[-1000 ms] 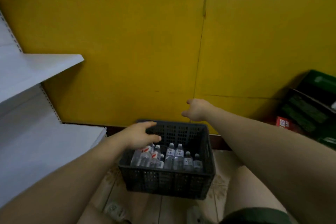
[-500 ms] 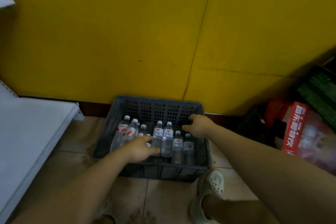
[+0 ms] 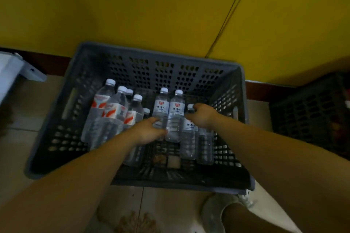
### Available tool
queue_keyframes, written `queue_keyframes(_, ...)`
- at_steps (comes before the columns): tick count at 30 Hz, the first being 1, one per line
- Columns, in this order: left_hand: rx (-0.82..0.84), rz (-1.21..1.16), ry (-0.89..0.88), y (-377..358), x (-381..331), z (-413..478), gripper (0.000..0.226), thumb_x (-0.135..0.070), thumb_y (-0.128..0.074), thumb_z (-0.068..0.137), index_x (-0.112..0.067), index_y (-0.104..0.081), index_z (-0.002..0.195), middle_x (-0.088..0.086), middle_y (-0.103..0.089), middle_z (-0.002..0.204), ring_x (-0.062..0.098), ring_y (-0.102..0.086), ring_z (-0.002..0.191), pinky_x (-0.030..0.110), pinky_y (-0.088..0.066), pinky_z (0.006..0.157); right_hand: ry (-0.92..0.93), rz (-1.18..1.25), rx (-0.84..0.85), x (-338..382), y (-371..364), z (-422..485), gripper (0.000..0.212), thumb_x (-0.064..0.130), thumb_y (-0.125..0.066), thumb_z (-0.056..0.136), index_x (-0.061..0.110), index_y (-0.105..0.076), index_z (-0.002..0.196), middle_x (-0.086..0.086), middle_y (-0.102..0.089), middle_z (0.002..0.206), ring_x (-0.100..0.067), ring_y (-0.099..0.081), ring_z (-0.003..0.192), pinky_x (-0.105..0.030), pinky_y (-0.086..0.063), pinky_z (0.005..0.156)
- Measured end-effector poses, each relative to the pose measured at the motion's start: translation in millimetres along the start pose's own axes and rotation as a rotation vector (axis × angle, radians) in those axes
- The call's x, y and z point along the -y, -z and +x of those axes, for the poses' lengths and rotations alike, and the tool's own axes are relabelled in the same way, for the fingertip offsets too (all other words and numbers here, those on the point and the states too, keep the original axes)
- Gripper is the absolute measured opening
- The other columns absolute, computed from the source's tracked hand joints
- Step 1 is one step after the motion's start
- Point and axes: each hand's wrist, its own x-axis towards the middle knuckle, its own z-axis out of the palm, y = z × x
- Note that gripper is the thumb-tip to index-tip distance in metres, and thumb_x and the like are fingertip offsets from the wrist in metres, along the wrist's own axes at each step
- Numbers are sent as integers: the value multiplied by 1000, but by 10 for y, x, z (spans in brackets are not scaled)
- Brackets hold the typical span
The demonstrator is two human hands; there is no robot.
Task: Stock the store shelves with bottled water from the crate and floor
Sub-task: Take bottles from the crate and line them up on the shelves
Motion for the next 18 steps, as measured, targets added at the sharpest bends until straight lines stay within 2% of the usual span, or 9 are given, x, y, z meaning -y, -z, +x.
queue_keyframes(2, 1, -37, 17, -17, 49, 249, 71, -38, -62, 90, -17, -29, 149, 6, -37, 151, 24, -44, 129, 26, -38, 96, 9, 52, 5, -3, -85, 320, 27, 33, -57, 96, 15, -55, 116, -8, -60, 102, -29, -61, 97, -38, -50, 84)
queue_keyframes(4, -4, -53, 19, -51, 97, 460, 73, -39, -63, 89, -18, -29, 150, 5, -36, 151, 24, -44, 130, 28, -39, 100, 34, 81, -13, 1, -175, 610, 41, 31, -55, 97, 10, -51, 132, -14, -60, 122, -31, -60, 104, -37, -50, 86)
queue_keyframes(7, -9, -85, 3, -111, 147, 693, 67, -38, -65, 87, -20, -37, 146, 2, -45, 145, 21, -50, 124, 26, -41, 97, 37, 48, -47, 36, -311, 989, 43, 32, -51, 99, 7, -48, 134, -14, -56, 127, -32, -57, 108, -32, -45, 84)
queue_keyframes(9, -25, -134, -16, -159, 189, 808, 62, -34, -67, 86, -18, -43, 142, 2, -49, 140, 20, -53, 118, 28, -45, 92, 41, 48, -53, 43, -420, 1271, 45, 42, -46, 97, 9, -53, 126, -15, -57, 123, -33, -56, 108, -34, -43, 86)
queue_keyframes(11, -81, -108, -58, -188, 228, 864, 58, -31, -67, 87, -16, -46, 139, 2, -49, 133, 18, -52, 114, 26, -43, 85, 15, 102, -76, -105, -597, 1734, 70, 72, -40, 76, 15, -55, 115, -15, -59, 116, -33, -57, 103, -39, -45, 90)
queue_keyframes(13, -125, -16, -92, -202, 270, 889, 58, -33, -65, 88, -17, -45, 140, 4, -44, 133, 20, -48, 119, 25, -38, 92, -16, 162, -99, -243, -741, 2078, 100, 87, -37, 50, 21, -57, 123, -12, -60, 121, -34, -58, 107, -47, -46, 97)
queue_keyframes(15, -113, 62, -110, -211, 315, 888, 57, -37, -64, 87, -22, -46, 139, 7, -40, 138, 25, -44, 125, 30, -35, 103, -61, 263, -113, -84, -645, 1791, 82, 80, -53, 55, 22, -61, 113, -9, -64, 113, -31, -60, 103, -48, -49, 96)
queue_keyframes(17, -72, 69, -120, -202, 341, 867, 55, -38, -65, 85, -26, -49, 136, 7, -42, 136, 25, -45, 123, 35, -37, 107, -46, 332, -165, 94, -541, 1393, 35, 51, -67, 79, 20, -58, 92, -5, -64, 97, -22, -61, 90, -40, -52, 90)
queue_keyframes(18, -38, 40, -115, -187, 331, 841, 55, -38, -67, 84, -26, -51, 135, 5, -45, 135, 23, -48, 121, 36, -40, 106, -15, 357, -198, 94, -533, 1300, 24, 39, -67, 86, 19, -54, 90, -4, -63, 95, -21, -60, 88, -38, -51, 87)
